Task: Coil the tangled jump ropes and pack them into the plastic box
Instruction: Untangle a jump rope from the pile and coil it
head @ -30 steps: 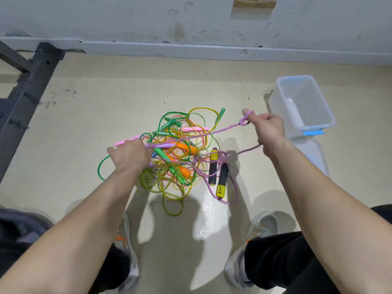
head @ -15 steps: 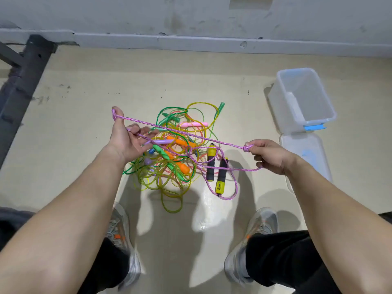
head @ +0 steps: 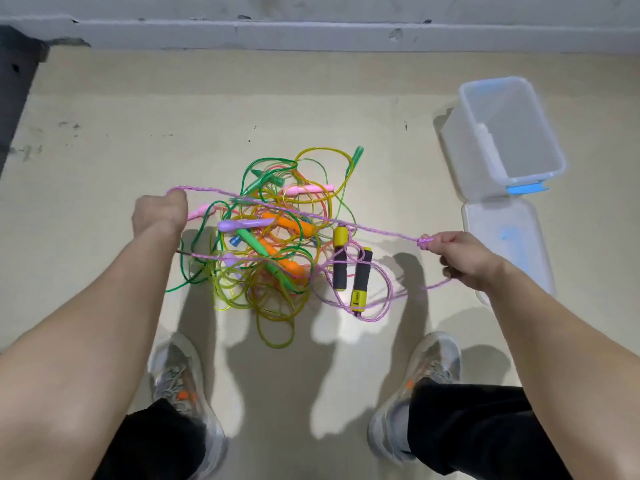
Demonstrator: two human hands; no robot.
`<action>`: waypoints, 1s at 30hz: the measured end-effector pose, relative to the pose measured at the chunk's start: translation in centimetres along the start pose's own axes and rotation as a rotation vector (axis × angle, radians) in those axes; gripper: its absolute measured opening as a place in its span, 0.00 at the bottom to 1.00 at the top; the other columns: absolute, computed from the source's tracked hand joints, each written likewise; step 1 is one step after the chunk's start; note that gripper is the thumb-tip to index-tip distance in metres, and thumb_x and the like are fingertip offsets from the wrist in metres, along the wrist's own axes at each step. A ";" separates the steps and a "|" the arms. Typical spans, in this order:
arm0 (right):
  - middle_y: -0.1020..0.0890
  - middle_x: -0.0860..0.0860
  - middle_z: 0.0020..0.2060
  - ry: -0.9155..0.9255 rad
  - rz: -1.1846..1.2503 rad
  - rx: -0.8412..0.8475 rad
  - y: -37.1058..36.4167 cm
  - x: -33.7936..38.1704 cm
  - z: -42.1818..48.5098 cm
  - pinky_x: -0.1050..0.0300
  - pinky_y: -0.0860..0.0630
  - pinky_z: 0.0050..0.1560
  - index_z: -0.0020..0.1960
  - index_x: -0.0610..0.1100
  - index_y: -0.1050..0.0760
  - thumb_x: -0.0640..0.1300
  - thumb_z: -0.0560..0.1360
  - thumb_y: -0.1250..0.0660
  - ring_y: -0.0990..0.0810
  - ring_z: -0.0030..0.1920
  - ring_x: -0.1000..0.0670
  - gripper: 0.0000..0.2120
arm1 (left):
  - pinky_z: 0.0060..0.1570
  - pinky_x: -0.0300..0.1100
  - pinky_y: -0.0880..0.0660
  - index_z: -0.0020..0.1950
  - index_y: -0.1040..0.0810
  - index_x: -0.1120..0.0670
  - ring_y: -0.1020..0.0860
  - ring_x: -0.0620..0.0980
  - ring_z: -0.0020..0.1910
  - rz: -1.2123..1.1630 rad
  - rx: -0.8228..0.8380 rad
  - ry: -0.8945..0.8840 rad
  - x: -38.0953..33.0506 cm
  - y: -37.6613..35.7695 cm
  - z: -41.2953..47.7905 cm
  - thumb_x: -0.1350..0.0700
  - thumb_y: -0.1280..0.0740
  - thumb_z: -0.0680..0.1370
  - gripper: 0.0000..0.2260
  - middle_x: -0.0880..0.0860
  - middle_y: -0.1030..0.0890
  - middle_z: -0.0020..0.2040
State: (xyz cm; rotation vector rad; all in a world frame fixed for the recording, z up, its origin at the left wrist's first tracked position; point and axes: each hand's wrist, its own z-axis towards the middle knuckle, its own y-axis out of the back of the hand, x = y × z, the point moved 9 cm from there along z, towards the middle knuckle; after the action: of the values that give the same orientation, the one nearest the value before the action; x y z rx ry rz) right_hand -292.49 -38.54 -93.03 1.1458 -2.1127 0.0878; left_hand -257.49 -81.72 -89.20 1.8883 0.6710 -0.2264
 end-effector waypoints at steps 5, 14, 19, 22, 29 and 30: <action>0.34 0.52 0.30 0.032 0.094 0.140 -4.7 2.2 -0.1 0.63 0.46 0.23 0.45 0.41 0.21 0.44 0.79 0.31 0.41 0.26 0.54 0.07 | 0.59 0.52 0.26 0.69 0.30 0.59 0.26 0.63 0.65 0.624 0.253 -0.352 -2.2 -8.1 -4.3 0.51 0.25 0.71 0.29 0.62 0.25 0.66; 0.39 0.54 0.27 0.123 0.204 0.209 -10.0 7.0 -1.1 0.60 0.47 0.25 0.50 0.42 0.21 0.44 0.79 0.32 0.44 0.27 0.53 0.05 | 0.44 0.44 0.24 0.52 0.18 0.56 0.19 0.51 0.37 -0.272 0.983 -0.640 -10.0 -15.8 -23.8 0.54 0.26 0.75 0.09 0.52 0.17 0.34; 0.39 0.51 0.29 0.143 0.239 0.188 -9.7 7.8 -2.0 0.59 0.46 0.26 0.31 0.47 0.22 0.42 0.78 0.33 0.42 0.27 0.52 0.16 | 0.37 0.38 0.24 0.59 0.21 0.58 0.19 0.48 0.38 -0.359 1.012 -0.579 -9.5 -14.5 -24.1 0.57 0.24 0.75 0.14 0.54 0.15 0.47; 0.35 0.52 0.26 0.169 0.282 0.175 -10.3 8.6 -2.8 0.61 0.43 0.23 0.32 0.45 0.27 0.41 0.79 0.33 0.41 0.26 0.52 0.16 | 0.37 0.38 0.24 0.58 0.21 0.59 0.20 0.48 0.37 -0.455 0.974 -0.511 -9.5 -14.0 -24.0 0.57 0.25 0.76 0.13 0.57 0.15 0.44; 0.18 0.51 0.36 0.383 0.053 0.055 -9.6 11.1 -3.9 0.65 0.26 0.37 0.42 0.45 0.19 0.36 0.76 0.30 0.22 0.33 0.58 0.06 | 0.34 0.37 0.23 0.52 0.18 0.60 0.18 0.44 0.35 -0.403 0.847 -0.481 -8.8 -12.8 -22.3 0.63 0.31 0.80 0.04 0.59 0.15 0.41; 0.18 0.49 0.38 0.368 0.067 0.090 -9.9 11.0 -3.8 0.62 0.25 0.42 0.42 0.45 0.19 0.36 0.76 0.30 0.20 0.37 0.56 0.07 | 0.34 0.42 0.21 0.50 0.17 0.57 0.18 0.46 0.36 -0.336 0.810 -0.506 -8.9 -12.7 -22.2 0.62 0.30 0.79 0.02 0.60 0.15 0.41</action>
State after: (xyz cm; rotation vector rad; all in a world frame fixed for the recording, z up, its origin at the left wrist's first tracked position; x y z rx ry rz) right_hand -286.68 -50.79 -85.99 1.0214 -1.8327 0.3979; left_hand -275.09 -61.41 -86.09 2.3091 0.5761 -1.3053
